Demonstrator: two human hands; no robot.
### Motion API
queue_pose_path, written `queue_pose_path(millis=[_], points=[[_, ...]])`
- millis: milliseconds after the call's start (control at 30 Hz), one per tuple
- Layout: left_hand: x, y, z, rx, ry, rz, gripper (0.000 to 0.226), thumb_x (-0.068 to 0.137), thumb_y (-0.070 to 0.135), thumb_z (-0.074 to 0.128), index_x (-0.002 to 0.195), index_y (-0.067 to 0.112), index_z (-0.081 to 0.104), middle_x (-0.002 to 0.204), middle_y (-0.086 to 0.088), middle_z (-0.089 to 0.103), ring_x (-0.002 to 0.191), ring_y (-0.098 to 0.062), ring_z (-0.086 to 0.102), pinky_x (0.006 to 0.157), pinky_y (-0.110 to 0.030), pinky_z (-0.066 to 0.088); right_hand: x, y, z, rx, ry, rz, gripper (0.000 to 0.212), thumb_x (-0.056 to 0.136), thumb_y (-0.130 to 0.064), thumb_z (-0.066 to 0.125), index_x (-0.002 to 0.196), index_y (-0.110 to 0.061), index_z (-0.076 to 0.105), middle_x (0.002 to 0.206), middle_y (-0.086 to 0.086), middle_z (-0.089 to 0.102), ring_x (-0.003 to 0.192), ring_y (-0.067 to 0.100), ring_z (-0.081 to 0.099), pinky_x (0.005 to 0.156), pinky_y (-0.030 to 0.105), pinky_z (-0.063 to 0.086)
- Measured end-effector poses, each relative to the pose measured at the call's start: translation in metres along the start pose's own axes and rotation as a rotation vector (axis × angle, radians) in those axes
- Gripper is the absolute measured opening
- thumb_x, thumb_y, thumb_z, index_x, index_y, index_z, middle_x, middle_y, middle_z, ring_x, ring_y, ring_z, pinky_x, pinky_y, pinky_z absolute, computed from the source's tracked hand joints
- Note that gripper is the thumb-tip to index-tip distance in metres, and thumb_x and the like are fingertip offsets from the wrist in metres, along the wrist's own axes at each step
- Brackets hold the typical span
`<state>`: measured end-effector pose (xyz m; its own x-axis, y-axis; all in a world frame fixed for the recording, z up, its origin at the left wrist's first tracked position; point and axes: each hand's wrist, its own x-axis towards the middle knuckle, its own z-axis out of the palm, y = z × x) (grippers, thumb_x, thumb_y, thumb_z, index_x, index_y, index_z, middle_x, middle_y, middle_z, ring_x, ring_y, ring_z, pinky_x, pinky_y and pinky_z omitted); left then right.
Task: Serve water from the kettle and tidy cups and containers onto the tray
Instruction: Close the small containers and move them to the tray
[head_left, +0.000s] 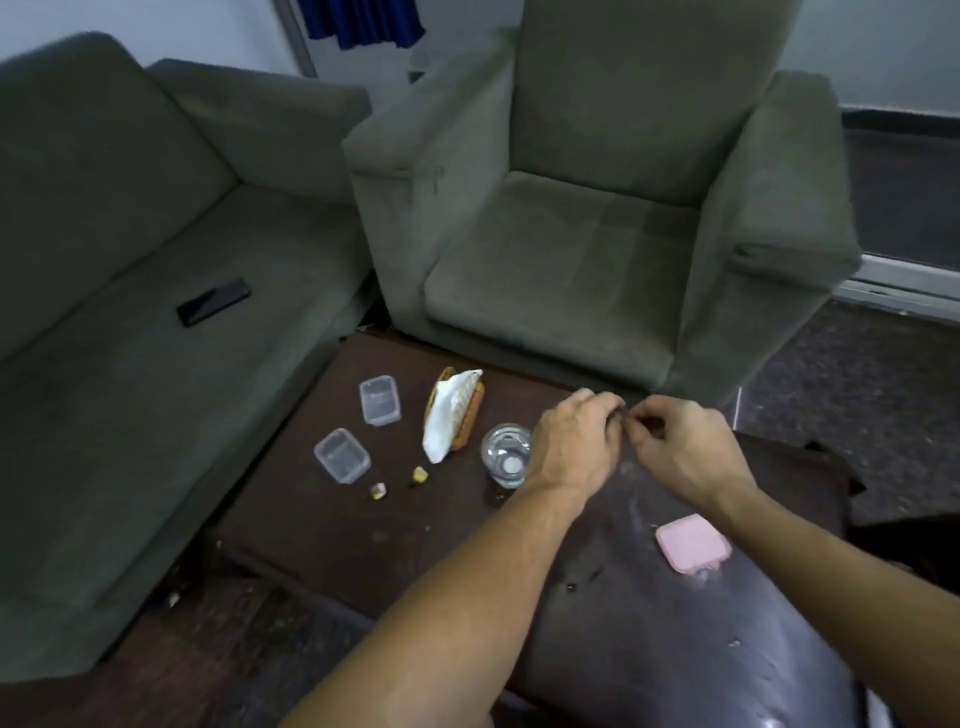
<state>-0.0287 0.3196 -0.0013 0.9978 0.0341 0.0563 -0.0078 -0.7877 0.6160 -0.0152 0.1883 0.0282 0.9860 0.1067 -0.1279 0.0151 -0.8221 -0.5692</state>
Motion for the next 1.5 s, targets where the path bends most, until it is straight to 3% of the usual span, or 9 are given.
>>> queue_pose_path(millis=[267, 400, 533, 700, 933, 1067, 1267, 1500], points=[[-0.022, -0.114, -0.05, -0.029, -0.036, -0.155, 0.028, 0.1, 0.027, 0.056, 0.123, 0.023, 0.071, 0.117, -0.003, 0.069, 0.109, -0.026, 0.065, 0.095, -0.036, 0.047, -0.004, -0.078, 0.1, 0.062, -0.093, -0.013, 0.012, 0.091, -0.029, 0.063, 0.093, -0.027, 0.075, 0.089, -0.001, 0.077, 0.086, 0.028, 0.07, 0.078, 0.037, 0.056], [-0.033, -0.148, -0.065, 0.003, -0.028, -0.225, 0.026, 0.099, 0.031, 0.054, 0.119, 0.028, 0.07, 0.12, 0.002, 0.07, 0.11, -0.024, 0.065, 0.091, -0.034, 0.047, -0.005, -0.1, 0.132, 0.059, -0.104, -0.014, 0.012, 0.092, -0.025, 0.062, 0.09, -0.026, 0.074, 0.087, -0.004, 0.076, 0.083, 0.022, 0.07, 0.07, 0.026, 0.046], [-0.044, -0.171, -0.073, 0.01, -0.037, -0.296, 0.024, 0.097, 0.028, 0.056, 0.117, 0.027, 0.07, 0.119, 0.001, 0.07, 0.108, -0.028, 0.067, 0.094, -0.037, 0.05, -0.006, -0.107, 0.156, 0.02, -0.158, 0.002, 0.013, 0.092, -0.023, 0.061, 0.093, -0.022, 0.074, 0.095, 0.001, 0.075, 0.089, 0.027, 0.069, 0.079, 0.032, 0.054], [-0.061, -0.196, -0.072, 0.049, -0.072, -0.395, 0.024, 0.098, 0.027, 0.057, 0.118, 0.026, 0.07, 0.114, 0.0, 0.068, 0.104, -0.027, 0.067, 0.095, -0.039, 0.053, -0.016, -0.11, 0.184, -0.042, -0.264, -0.001, 0.015, 0.092, -0.023, 0.059, 0.099, -0.021, 0.072, 0.096, 0.007, 0.076, 0.092, 0.034, 0.07, 0.08, 0.04, 0.058], [-0.075, -0.224, -0.075, 0.15, -0.076, -0.579, 0.022, 0.097, 0.028, 0.056, 0.117, 0.029, 0.066, 0.113, 0.002, 0.068, 0.106, -0.027, 0.067, 0.091, -0.039, 0.055, -0.011, -0.12, 0.213, -0.08, -0.353, 0.004, 0.021, 0.093, -0.024, 0.057, 0.106, -0.019, 0.072, 0.105, 0.012, 0.076, 0.103, 0.035, 0.069, 0.087, 0.039, 0.057], [-0.08, -0.252, -0.065, 0.154, -0.015, -0.682, 0.027, 0.098, 0.033, 0.057, 0.124, 0.03, 0.064, 0.12, 0.001, 0.068, 0.11, -0.028, 0.067, 0.093, -0.039, 0.055, -0.002, -0.122, 0.24, -0.093, -0.364, 0.01, 0.02, 0.092, -0.026, 0.056, 0.104, -0.022, 0.071, 0.102, 0.011, 0.075, 0.1, 0.036, 0.068, 0.081, 0.036, 0.057], [-0.075, -0.28, -0.049, 0.203, -0.064, -0.666, 0.031, 0.099, 0.036, 0.058, 0.13, 0.031, 0.06, 0.124, -0.001, 0.066, 0.112, -0.029, 0.066, 0.09, -0.039, 0.053, 0.009, -0.124, 0.285, -0.173, -0.354, -0.035, 0.024, 0.092, -0.029, 0.054, 0.113, -0.025, 0.065, 0.1, 0.014, 0.073, 0.097, 0.041, 0.067, 0.079, 0.039, 0.053], [-0.087, -0.301, -0.041, 0.308, -0.167, -0.596, 0.033, 0.101, 0.036, 0.055, 0.133, 0.025, 0.055, 0.126, -0.004, 0.059, 0.111, -0.031, 0.065, 0.088, -0.04, 0.051, 0.019, -0.127, 0.322, -0.271, -0.356, -0.02, 0.016, 0.095, -0.031, 0.054, 0.104, -0.017, 0.055, 0.1, 0.014, 0.069, 0.096, 0.039, 0.066, 0.071, 0.037, 0.043]])
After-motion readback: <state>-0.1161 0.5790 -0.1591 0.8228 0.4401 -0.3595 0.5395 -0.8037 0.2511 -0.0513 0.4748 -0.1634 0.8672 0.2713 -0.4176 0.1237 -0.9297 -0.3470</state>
